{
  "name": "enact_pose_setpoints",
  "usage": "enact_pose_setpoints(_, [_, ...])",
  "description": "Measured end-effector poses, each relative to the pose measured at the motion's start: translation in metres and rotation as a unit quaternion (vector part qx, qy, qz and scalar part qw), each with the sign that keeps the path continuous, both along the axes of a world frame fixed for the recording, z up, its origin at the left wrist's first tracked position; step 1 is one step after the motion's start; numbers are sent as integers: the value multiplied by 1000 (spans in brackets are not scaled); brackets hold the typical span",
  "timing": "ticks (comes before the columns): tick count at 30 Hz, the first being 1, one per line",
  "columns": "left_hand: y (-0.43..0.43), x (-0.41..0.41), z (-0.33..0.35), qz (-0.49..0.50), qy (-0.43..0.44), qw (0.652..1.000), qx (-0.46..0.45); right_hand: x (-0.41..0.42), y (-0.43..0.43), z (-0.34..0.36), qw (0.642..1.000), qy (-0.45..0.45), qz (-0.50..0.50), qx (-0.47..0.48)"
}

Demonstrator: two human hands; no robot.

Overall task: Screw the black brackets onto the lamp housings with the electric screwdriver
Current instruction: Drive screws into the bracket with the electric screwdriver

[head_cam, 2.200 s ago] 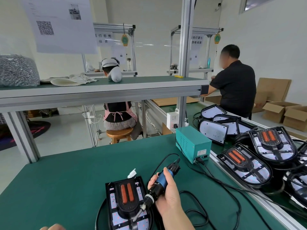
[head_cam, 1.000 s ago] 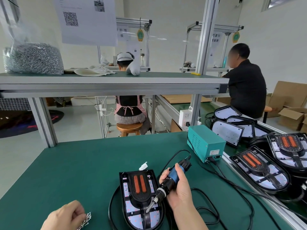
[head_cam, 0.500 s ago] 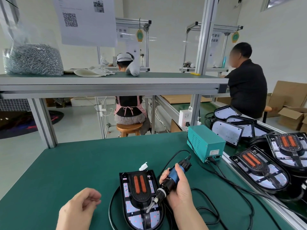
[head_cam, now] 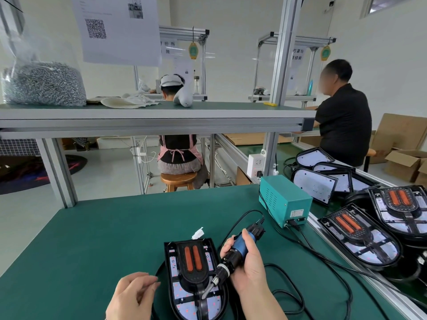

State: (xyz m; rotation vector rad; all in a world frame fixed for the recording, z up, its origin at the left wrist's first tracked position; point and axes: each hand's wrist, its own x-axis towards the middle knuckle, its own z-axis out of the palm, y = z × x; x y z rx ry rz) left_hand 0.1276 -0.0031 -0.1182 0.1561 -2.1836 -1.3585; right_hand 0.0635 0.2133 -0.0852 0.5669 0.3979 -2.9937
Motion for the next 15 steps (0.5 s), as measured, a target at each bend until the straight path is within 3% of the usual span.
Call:
enact_pose_setpoints(4, [5, 1, -2, 11, 15, 999, 35, 1, 0, 1, 1000, -4, -1, -1])
enact_pose_setpoints(15, [10, 1, 0, 12, 92, 994, -54, -1, -8, 10, 999, -5, -32, -36])
